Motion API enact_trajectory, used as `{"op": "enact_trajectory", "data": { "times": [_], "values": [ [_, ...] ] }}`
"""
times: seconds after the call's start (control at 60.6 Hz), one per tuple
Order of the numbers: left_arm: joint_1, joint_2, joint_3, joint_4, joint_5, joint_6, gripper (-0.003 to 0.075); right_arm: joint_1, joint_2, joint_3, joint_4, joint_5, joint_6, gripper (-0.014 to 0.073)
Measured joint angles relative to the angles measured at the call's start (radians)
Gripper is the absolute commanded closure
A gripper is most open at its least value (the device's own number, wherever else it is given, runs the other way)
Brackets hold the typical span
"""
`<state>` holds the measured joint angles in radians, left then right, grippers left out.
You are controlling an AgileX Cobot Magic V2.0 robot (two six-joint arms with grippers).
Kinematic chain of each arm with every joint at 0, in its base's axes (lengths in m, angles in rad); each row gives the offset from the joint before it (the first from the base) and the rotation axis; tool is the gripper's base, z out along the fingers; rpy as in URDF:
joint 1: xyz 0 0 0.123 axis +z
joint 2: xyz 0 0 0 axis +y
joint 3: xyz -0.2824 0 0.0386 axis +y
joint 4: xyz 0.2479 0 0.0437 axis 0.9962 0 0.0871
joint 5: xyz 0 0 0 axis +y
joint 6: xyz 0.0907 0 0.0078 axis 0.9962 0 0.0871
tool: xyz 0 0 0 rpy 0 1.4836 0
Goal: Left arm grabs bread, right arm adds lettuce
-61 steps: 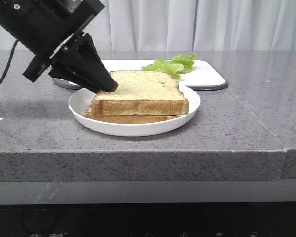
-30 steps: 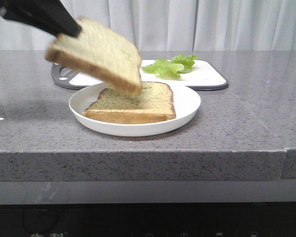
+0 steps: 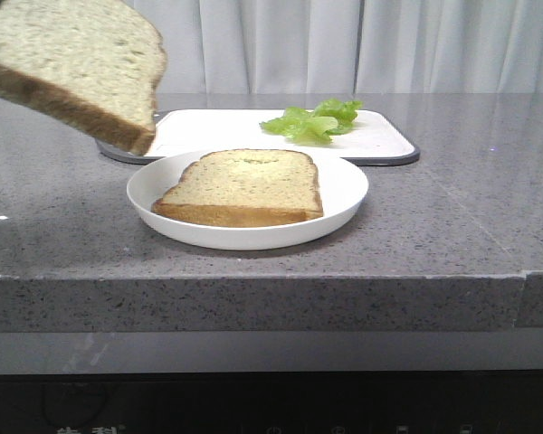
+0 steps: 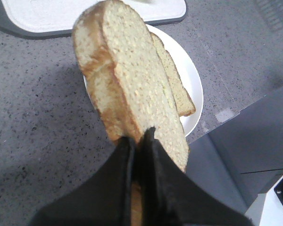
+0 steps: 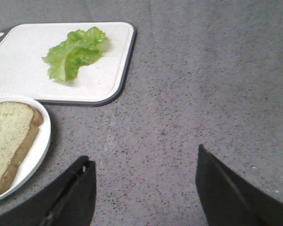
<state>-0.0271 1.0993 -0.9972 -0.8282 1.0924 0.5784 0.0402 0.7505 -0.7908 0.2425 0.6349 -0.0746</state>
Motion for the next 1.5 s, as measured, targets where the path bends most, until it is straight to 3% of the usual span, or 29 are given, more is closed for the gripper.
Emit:
{"op": "enact_trajectory", "data": {
  "times": [0.38, 0.611, 1.155, 1.502],
  "values": [
    [0.011, -0.111, 0.018, 0.007, 0.023, 0.0, 0.0741, 0.0, 0.506, -0.257, 0.384, 0.021, -0.29, 0.016],
    [0.011, -0.111, 0.018, 0.007, 0.023, 0.0, 0.0741, 0.0, 0.806, -0.475, 0.552, 0.047, -0.427, 0.016],
    [0.011, -0.111, 0.018, 0.007, 0.025, 0.0, 0.0741, 0.0, 1.34, -0.988, 0.678, 0.173, -0.485, 0.016],
    [0.011, -0.111, 0.018, 0.007, 0.025, 0.0, 0.0741, 0.002, 1.489, -1.121, 0.799, 0.225, -0.529, 0.0185]
  ]
}}
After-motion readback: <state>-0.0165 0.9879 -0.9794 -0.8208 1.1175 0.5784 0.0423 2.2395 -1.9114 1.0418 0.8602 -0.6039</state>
